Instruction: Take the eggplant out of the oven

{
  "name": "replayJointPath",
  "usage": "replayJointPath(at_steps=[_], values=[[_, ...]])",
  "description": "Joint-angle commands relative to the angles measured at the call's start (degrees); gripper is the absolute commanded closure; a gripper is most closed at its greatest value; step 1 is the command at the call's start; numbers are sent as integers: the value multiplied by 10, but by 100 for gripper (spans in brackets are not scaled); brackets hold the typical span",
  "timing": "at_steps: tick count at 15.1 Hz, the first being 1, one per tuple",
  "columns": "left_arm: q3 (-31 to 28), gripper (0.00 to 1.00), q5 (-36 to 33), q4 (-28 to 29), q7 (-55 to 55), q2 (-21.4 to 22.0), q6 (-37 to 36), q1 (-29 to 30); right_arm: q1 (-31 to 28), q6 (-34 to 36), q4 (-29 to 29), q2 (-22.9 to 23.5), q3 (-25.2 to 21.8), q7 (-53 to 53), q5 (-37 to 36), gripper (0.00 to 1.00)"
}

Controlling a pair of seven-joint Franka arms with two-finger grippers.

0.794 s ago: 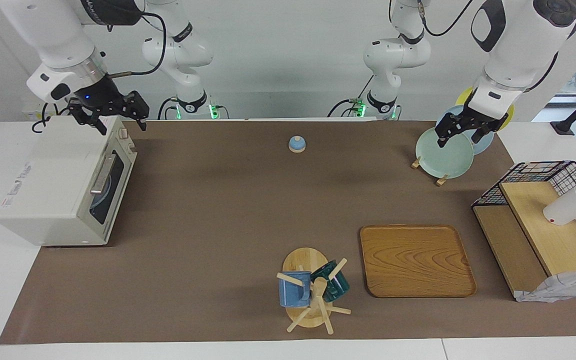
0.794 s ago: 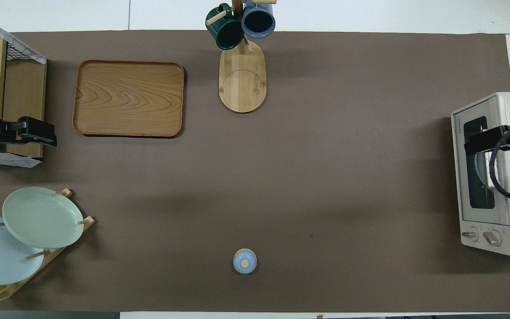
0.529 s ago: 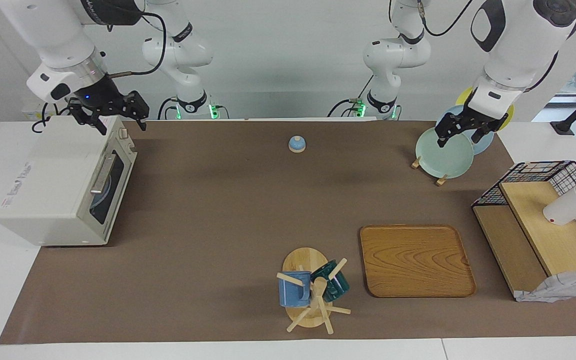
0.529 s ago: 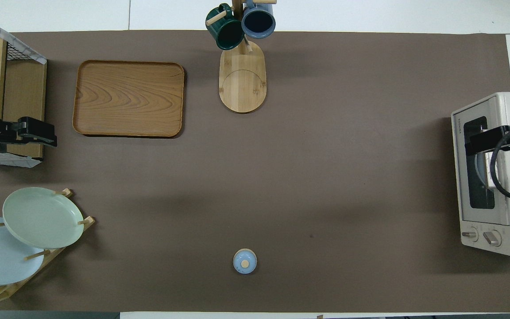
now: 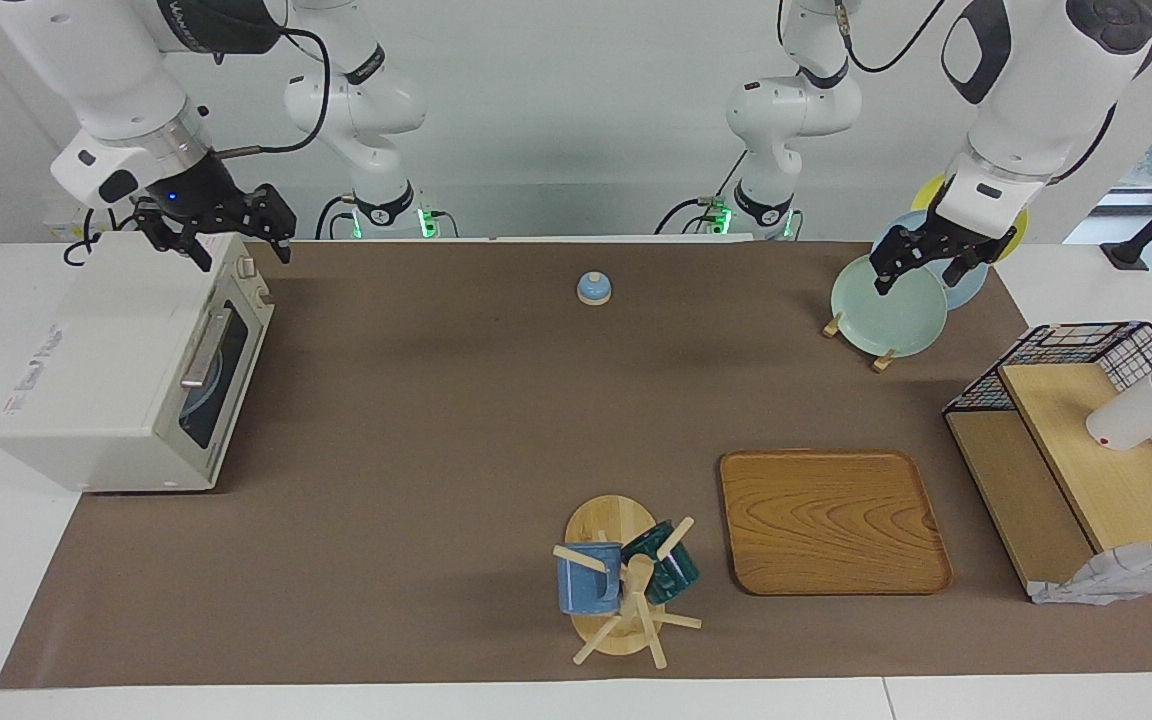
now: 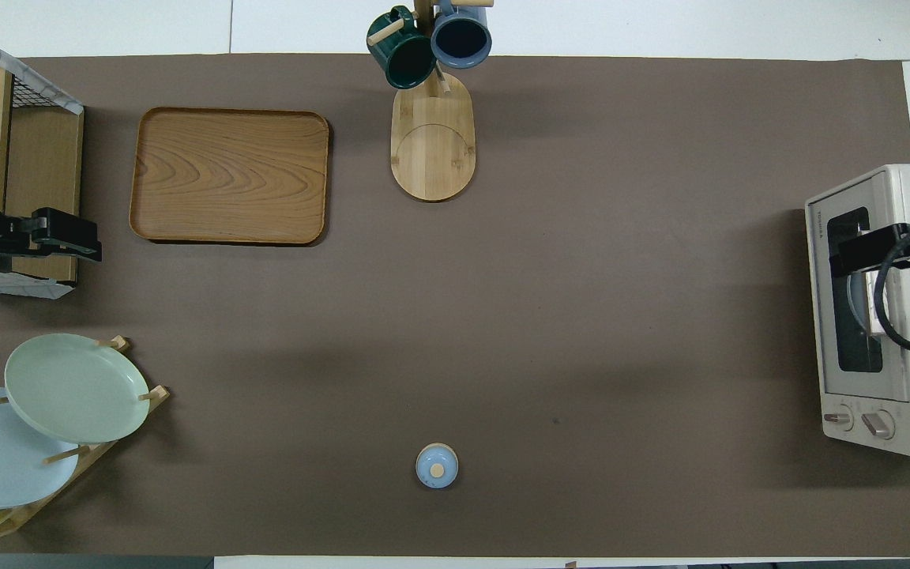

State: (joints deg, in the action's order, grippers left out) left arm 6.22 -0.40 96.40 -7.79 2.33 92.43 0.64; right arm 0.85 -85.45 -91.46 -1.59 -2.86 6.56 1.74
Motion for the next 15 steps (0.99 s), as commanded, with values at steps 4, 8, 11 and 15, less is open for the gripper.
replayJointPath(at_steps=[4, 8, 11, 15], values=[[2, 0, 6, 7, 2, 10, -2, 6, -4, -79, -81, -31, -4, -5, -8, 100], [2, 0, 6, 7, 2, 10, -2, 6, -13, -126, -138, -46, -6, -33, -24, 100], [2, 0, 5, 7, 2, 10, -2, 6, -22, -128, -161, -42, -5, -102, -77, 100], [2, 0, 5, 7, 2, 10, -2, 6, -40, -164, -194, -34, -5, -100, -116, 100]])
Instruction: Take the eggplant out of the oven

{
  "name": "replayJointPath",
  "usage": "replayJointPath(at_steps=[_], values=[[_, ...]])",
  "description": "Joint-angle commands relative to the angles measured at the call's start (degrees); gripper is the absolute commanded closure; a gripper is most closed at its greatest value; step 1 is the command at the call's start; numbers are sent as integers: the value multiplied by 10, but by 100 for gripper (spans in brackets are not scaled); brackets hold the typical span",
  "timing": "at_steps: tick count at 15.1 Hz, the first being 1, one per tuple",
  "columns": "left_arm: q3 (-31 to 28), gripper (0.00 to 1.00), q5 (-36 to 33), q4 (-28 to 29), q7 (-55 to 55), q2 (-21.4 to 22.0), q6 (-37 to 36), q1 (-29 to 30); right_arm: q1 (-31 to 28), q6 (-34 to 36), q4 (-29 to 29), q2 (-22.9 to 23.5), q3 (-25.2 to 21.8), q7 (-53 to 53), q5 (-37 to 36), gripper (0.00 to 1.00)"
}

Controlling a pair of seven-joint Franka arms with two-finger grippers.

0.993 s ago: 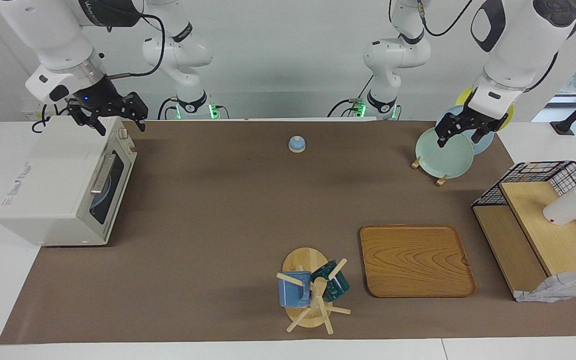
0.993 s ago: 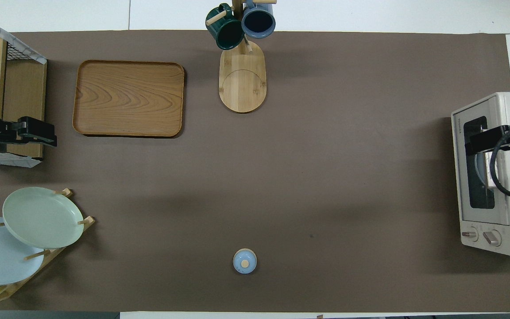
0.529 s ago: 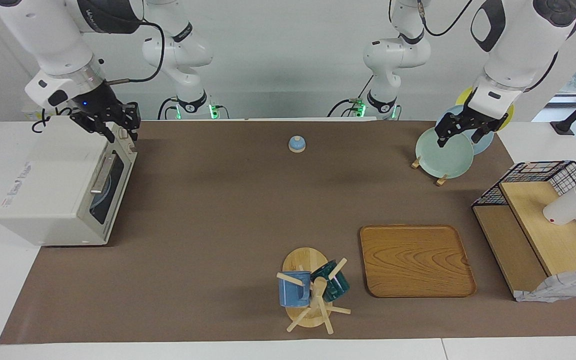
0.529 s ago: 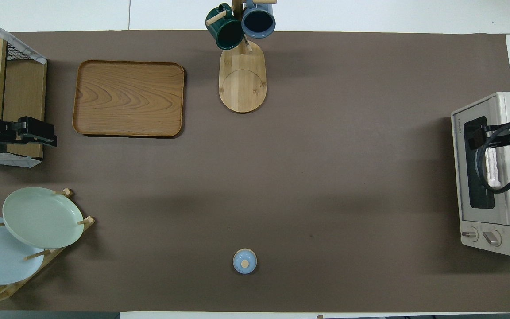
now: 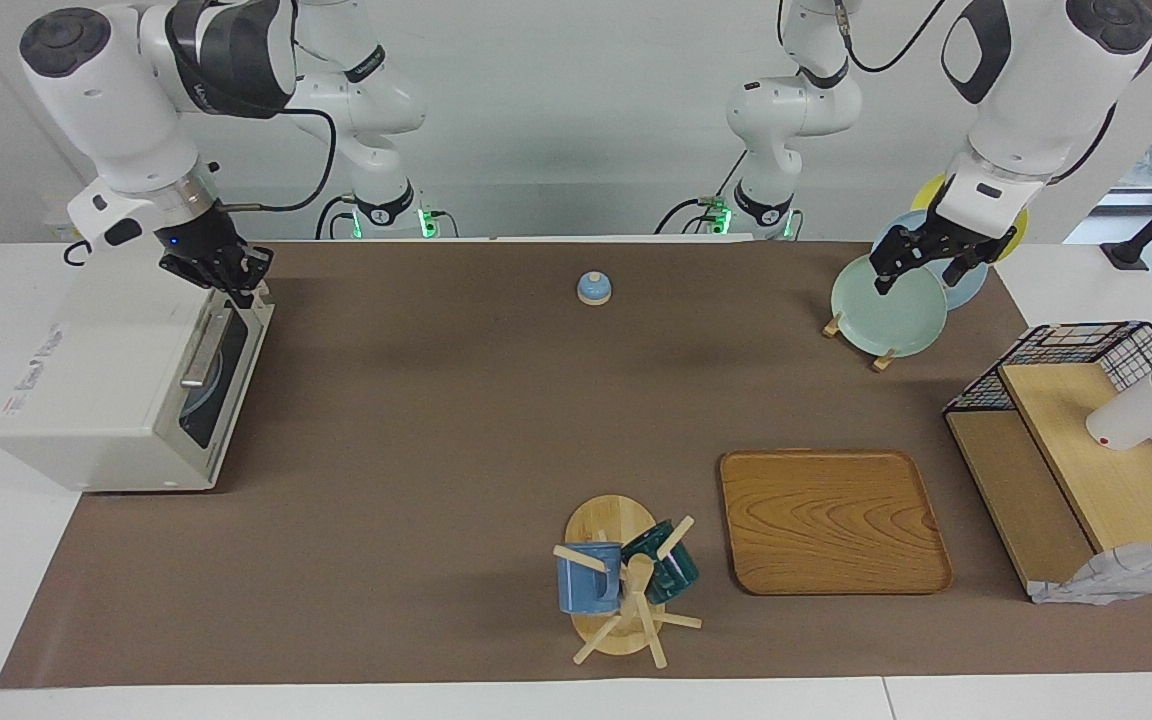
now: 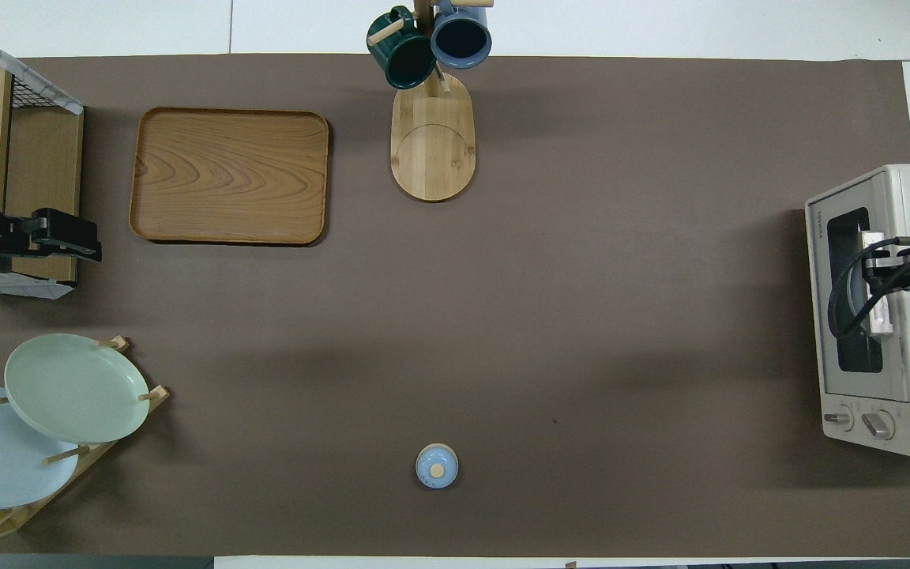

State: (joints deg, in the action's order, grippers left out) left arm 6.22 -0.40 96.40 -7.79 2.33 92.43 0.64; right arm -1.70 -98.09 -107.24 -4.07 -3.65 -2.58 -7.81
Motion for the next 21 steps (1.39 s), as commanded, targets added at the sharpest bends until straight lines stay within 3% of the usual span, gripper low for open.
replayJointPath(at_steps=[1, 14, 21], values=[[2, 0, 6, 7, 2, 10, -3, 6, -29, -53, -48, -8, 3, 6, -23, 100], [2, 0, 5, 7, 2, 10, -3, 6, -72, -120, -104, 0, 4, 33, -36, 100], [2, 0, 6, 7, 2, 10, -2, 6, -41, -157, -120, 9, 6, 27, -8, 100]])
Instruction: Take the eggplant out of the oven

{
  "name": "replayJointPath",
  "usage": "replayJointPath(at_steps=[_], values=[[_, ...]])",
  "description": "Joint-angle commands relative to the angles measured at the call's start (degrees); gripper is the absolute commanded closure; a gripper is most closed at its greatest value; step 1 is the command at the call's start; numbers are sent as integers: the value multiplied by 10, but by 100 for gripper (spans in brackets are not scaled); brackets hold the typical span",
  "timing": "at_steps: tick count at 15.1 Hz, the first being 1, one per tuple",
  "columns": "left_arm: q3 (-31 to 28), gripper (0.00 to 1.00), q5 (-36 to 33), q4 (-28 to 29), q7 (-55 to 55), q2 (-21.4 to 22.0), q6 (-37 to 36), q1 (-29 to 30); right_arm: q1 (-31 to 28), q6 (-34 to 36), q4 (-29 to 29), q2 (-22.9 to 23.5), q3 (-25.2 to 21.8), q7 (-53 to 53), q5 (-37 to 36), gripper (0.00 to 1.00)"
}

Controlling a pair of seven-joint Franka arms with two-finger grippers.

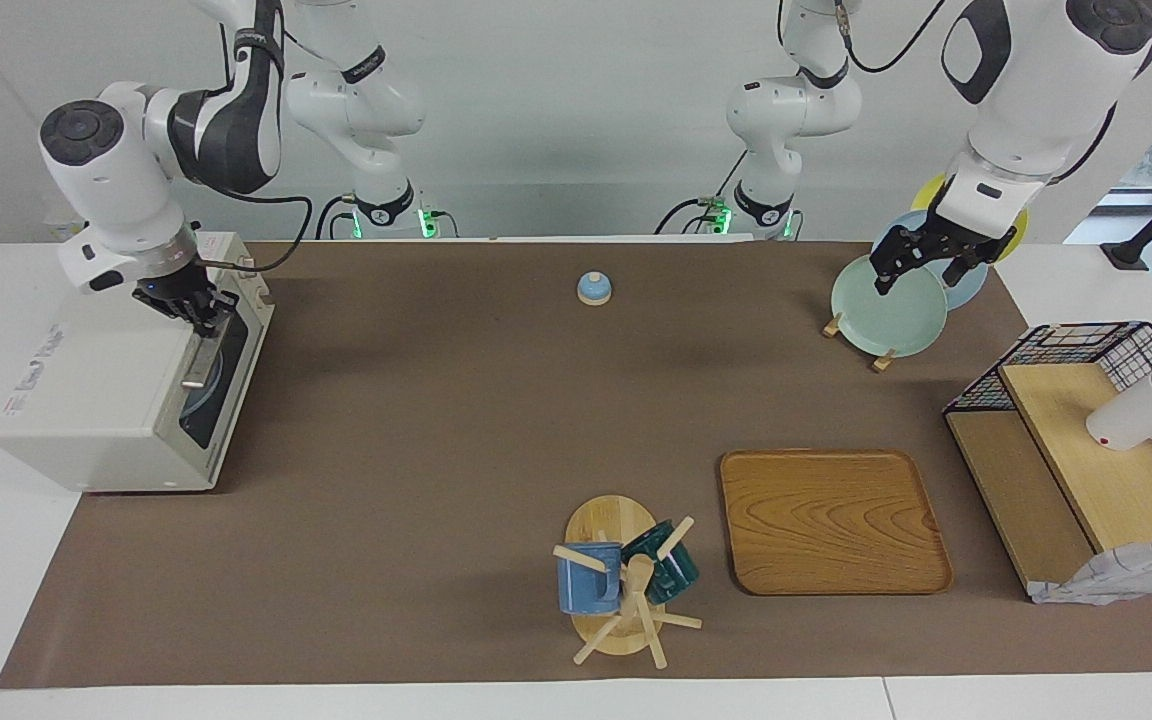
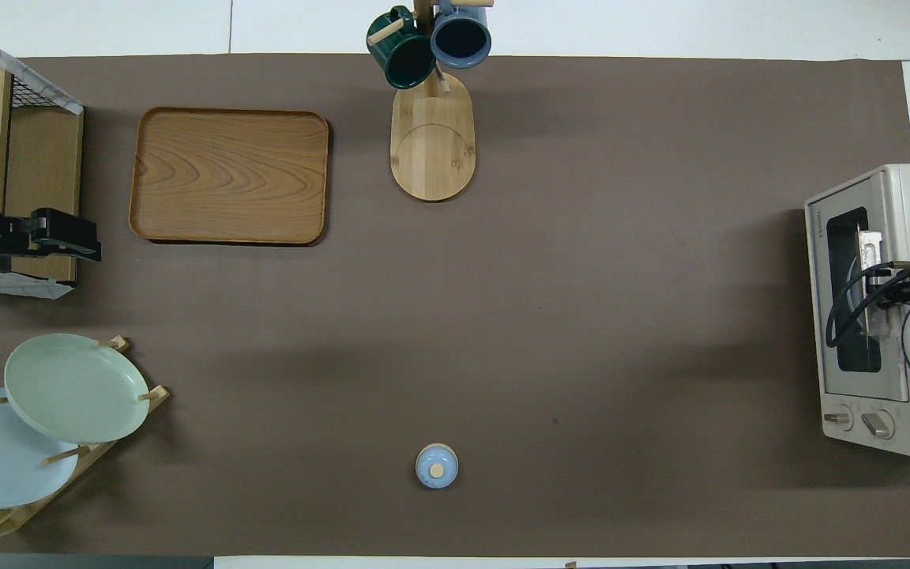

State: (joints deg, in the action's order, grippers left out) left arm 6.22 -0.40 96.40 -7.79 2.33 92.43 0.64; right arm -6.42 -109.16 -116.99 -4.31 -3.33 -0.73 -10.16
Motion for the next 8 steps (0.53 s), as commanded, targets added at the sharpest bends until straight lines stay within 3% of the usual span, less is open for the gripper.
replayJointPath(at_steps=[1, 8], values=[[2, 0, 5, 7, 2, 10, -3, 6, 9, -48, -23, 12, 3, 8, 22, 100], [2, 0, 5, 7, 2, 10, -3, 6, 31, -120, -34, 59, 4, -1, 57, 100]])
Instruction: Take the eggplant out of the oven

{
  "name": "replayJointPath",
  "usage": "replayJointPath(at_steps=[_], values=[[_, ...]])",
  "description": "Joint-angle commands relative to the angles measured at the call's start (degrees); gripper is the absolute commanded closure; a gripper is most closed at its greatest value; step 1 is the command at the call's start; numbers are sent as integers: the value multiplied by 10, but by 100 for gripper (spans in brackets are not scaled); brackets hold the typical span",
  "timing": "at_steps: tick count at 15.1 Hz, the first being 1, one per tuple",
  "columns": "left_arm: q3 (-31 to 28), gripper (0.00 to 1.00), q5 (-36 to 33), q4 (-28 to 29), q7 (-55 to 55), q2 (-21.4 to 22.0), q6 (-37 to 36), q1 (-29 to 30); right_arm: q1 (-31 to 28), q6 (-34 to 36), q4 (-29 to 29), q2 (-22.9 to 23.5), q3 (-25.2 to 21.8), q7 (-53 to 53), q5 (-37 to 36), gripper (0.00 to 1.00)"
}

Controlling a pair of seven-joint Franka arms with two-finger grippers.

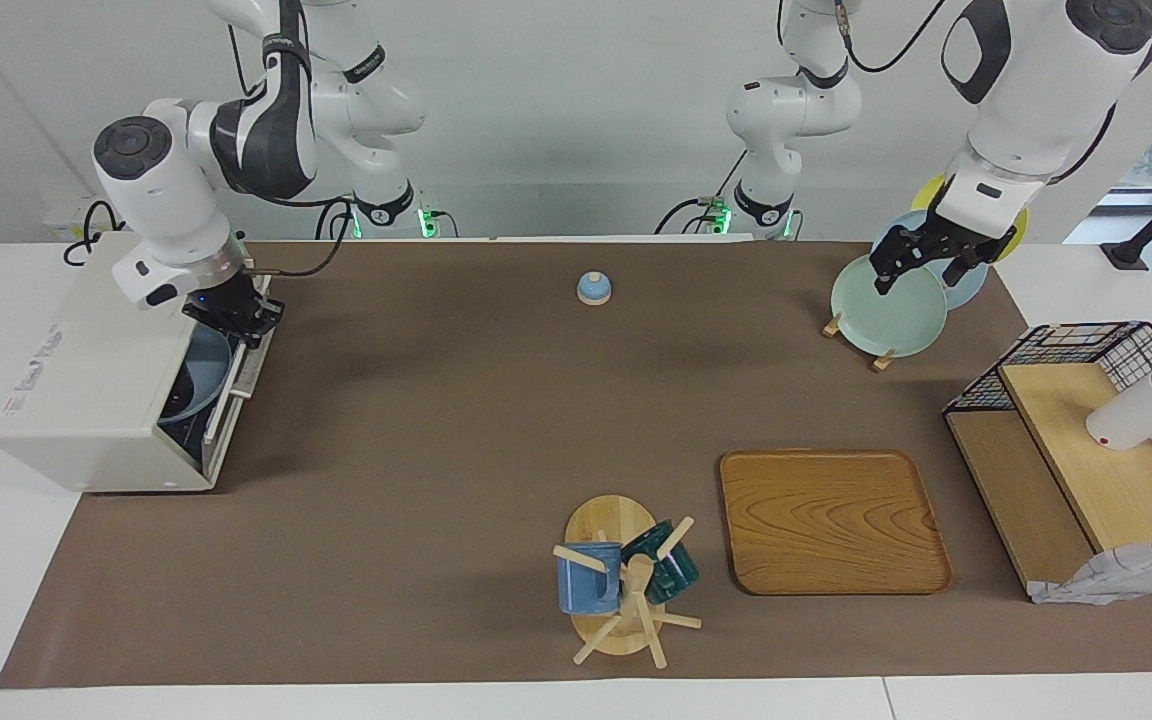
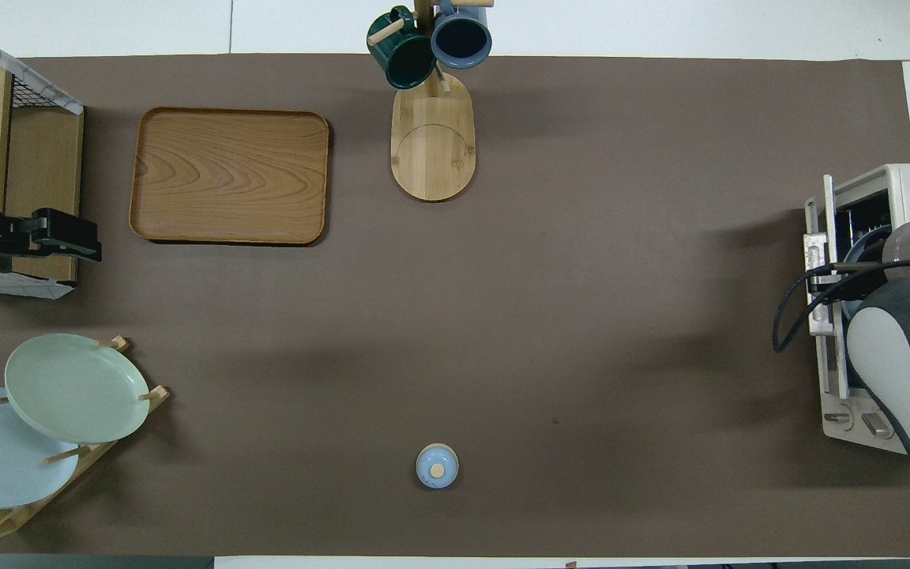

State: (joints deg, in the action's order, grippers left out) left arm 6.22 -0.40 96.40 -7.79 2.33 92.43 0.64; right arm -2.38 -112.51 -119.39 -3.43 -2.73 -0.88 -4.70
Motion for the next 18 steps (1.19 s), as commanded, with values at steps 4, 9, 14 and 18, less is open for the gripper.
replayJointPath(at_steps=[4, 9, 14, 18], values=[[2, 0, 5, 7, 2, 10, -3, 6, 7, -179, -55, 69, -1, 0, 8, 100], [2, 0, 6, 7, 2, 10, -2, 6, 12, -227, -59, 116, -2, -1, 10, 100], [2, 0, 6, 7, 2, 10, -3, 6, 29, -230, -59, 126, 0, -18, 44, 100], [2, 0, 5, 7, 3, 10, -5, 6, 50, -228, -59, 125, 0, -27, 63, 100]])
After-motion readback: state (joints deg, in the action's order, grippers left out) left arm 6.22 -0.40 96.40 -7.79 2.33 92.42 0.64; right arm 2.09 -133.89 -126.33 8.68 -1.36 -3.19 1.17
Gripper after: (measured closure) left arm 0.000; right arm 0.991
